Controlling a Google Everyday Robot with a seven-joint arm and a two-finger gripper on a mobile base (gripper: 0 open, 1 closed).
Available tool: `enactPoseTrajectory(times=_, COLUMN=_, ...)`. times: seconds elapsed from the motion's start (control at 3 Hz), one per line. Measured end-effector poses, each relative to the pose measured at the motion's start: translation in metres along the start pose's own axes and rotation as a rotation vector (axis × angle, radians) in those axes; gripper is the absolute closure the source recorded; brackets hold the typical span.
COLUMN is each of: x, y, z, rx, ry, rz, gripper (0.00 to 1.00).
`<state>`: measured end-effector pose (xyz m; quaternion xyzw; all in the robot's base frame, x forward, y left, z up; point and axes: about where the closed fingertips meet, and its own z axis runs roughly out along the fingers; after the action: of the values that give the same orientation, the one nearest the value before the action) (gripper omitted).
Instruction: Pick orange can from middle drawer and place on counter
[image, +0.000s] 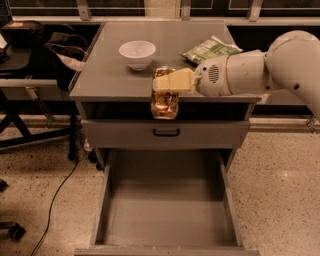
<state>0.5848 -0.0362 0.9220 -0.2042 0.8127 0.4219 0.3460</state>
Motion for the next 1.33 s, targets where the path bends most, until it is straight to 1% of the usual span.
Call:
enactPoseTrajectory(times=0.33, x=-0.006, y=-0.002, z=0.003, rx=0.009, ry=-0.049, rz=-0.002, gripper=1.00)
enactPoseTrajectory(times=0.67, x=-0.045, y=-0.025, z=0.017, rx=0.051, ry=-0.133, rz=-0.037, gripper=1.00)
enactPoseTrajectory(times=1.0, x=-0.067, y=-0.041, z=0.030, rx=0.068, ry=-0.158, rz=-0.040, gripper=1.00)
enactPoseTrajectory(times=1.33, x=-0.086, y=-0.057, z=0.045, rx=0.073, ry=-0.162, rz=-0.036, gripper=1.00)
